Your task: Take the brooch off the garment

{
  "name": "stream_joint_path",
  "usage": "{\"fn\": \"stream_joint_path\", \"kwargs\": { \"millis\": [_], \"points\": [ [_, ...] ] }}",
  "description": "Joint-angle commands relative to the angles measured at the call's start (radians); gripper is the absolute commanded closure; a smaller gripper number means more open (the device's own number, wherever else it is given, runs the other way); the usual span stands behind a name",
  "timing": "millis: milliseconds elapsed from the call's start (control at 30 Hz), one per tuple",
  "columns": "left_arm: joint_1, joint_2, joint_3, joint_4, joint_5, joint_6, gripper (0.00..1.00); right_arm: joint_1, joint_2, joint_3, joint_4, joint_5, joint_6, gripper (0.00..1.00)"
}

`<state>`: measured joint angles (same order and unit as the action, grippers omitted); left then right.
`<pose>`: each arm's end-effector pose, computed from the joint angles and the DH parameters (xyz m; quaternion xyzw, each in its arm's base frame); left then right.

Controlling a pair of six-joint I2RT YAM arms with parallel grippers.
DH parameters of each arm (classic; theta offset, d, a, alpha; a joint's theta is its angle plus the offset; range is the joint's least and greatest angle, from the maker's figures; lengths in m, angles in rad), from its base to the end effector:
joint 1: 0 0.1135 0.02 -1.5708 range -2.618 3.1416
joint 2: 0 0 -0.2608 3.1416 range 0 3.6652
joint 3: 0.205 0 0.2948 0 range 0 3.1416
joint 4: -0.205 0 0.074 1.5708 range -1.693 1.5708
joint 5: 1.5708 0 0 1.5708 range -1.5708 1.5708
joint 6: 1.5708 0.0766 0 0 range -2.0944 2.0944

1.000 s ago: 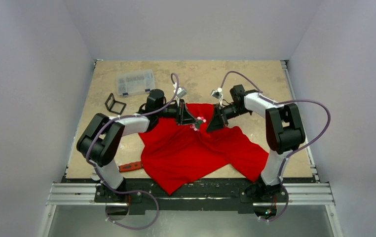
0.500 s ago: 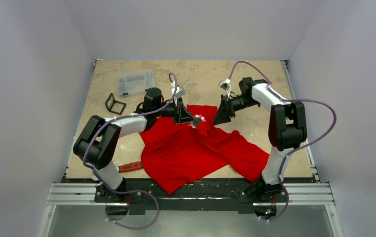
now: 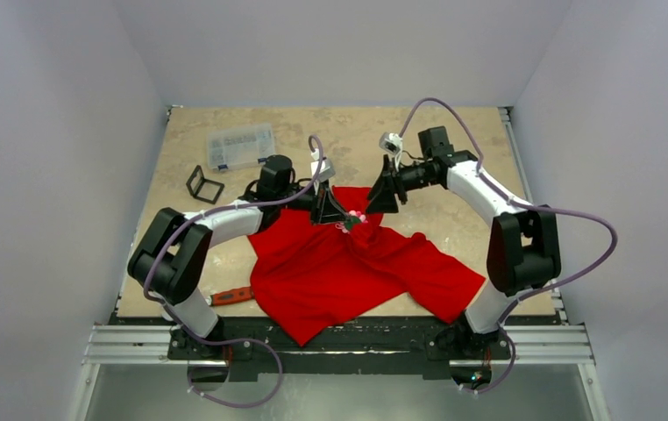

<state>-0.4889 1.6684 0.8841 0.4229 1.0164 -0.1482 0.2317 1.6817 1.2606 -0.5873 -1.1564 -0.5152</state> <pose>0.3217 -0.2449 0.1713 0.3945 0.6614 -0.5357 0.3463 0.3661 0.1584 0.2208 -0.4347 0.6938 0.4870 0.3042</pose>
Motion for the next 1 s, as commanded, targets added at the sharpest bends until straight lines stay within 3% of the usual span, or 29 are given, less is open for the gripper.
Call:
{"fn": "stream_joint_path", "kwargs": {
  "millis": [0,300,500,867,967],
  "points": [
    [-0.014,-0.038,0.047,-0.003,0.046,0.067,1.00,0.049,0.004,0.003,0.020,-0.049,-0.041,0.38],
    [-0.020,-0.031,0.061,0.011,0.045,0.052,1.00,0.085,0.042,-0.021,0.016,-0.055,-0.067,0.47],
    [-0.020,-0.033,0.055,0.017,0.047,0.048,1.00,0.092,0.071,-0.005,-0.014,-0.058,-0.095,0.65],
    [-0.020,-0.030,0.049,0.045,0.046,0.021,1.00,0.124,0.074,-0.006,-0.021,-0.042,-0.100,0.70],
    [-0.020,-0.030,0.049,0.048,0.045,0.020,1.00,0.125,0.081,-0.001,-0.025,-0.038,-0.101,0.80]
  ]
}}
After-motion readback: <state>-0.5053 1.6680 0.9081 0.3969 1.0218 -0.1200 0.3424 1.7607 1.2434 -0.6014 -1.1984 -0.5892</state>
